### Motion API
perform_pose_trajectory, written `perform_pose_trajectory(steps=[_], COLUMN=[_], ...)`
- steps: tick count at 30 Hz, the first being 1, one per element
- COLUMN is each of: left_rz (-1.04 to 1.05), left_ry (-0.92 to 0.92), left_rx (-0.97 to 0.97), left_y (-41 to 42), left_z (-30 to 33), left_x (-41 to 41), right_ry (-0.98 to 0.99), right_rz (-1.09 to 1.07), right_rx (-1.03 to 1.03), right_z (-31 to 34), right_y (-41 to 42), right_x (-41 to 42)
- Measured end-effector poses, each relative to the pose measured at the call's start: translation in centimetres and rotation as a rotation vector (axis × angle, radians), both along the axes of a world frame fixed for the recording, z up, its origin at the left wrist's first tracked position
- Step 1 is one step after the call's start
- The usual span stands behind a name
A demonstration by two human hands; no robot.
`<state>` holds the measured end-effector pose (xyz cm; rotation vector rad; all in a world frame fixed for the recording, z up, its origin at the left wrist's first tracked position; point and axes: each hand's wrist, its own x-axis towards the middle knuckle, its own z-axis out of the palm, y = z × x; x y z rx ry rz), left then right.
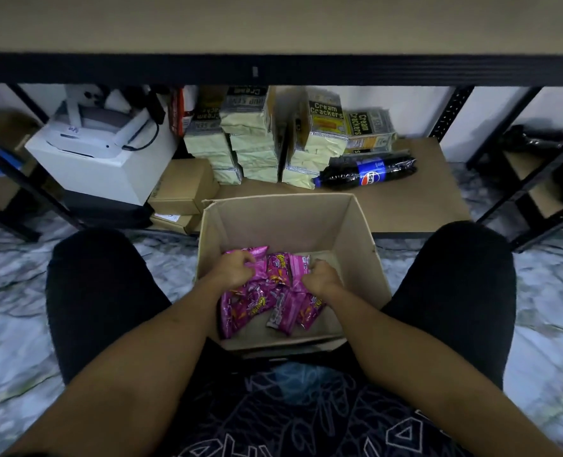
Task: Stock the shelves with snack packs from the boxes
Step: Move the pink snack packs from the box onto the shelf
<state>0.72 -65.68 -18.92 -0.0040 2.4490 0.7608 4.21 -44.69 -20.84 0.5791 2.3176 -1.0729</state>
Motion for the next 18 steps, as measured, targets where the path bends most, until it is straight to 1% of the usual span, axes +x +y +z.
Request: perform_pose_trajectory(steps=[2,5,8,11,14,18], left_rz=[-0.025,-0.043,-0.058,-0.064,-0.084,-0.118], left_ry=[0.029,0.026,0.026,0.069,0.036,0.026], left_rx=[0.013,-0.022,-0.041,-0.032,-0.036,-0.023], left_y=[0.3,-0.2,-0.5,-0.1,0.0,0.9], left_z=[0.0,-1.1,-1.8,-2.3,-4.0,-5.4], left_x=[0.6,3.1,4.3,4.1,4.7,3.4], right_ry=[0.026,0.003,0.003,0.032,0.055,0.039], right_rz=[0.014,0.061,0.047,0.017,0.020,0.091], right_rx=[0.020,0.038,0.021,0.032,0.043,0.047], right_z=[-0.4,-2.0,-3.2,-3.8,-5.1,-7.3], right_y=[-0.5,-1.3,-0.9,0.1,0.1,-0.6], right_x=[0.6,3.5,5.5,5.2,5.3,4.5])
